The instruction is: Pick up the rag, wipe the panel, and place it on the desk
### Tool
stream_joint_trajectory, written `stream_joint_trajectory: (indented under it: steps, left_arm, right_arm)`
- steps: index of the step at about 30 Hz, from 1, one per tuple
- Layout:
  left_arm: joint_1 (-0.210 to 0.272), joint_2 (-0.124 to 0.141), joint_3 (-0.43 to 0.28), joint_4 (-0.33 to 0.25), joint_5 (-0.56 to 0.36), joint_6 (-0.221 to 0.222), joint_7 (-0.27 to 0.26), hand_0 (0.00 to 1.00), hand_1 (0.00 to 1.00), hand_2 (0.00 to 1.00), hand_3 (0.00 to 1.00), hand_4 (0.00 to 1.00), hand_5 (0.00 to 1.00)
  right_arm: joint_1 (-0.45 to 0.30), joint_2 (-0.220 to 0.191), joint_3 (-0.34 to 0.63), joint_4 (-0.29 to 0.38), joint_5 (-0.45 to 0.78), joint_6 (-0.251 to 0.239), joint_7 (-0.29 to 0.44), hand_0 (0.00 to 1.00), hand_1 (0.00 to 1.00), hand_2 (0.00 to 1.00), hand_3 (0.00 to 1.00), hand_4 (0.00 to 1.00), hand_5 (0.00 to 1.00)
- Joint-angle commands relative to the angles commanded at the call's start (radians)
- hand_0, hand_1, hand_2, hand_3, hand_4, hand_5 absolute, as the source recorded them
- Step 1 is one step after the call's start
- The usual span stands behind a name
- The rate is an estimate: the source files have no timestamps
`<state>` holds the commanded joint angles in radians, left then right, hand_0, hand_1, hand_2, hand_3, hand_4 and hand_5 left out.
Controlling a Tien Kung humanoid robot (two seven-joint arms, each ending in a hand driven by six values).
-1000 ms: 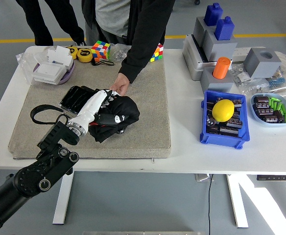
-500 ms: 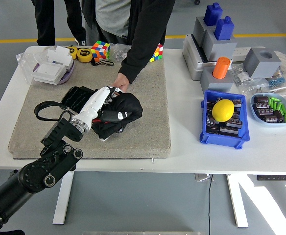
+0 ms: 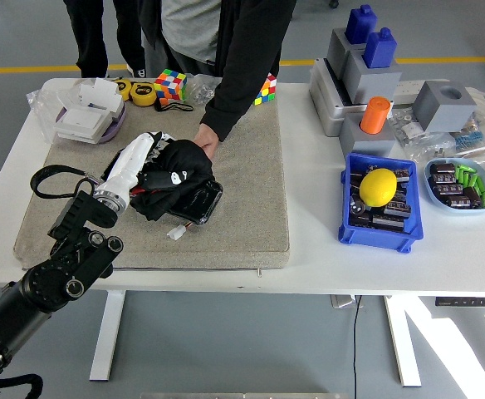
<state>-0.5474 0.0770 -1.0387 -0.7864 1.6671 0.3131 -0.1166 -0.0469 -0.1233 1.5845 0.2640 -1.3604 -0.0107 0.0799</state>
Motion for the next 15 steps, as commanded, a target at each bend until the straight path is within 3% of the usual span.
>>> stream_joint_trajectory:
  steps: [15]
  left_arm:
    - [-0.033,0.016,-0.155,0.152,-0.022,0.058,-0.042,0.187,0.241,0.317,0.553,0.675,0.002]
  right_arm:
    - [0.000,0.001,0.002,0.000,-0.002,0.000,0.001,0.555,0.573,0.505,0.525,0.893,0.397]
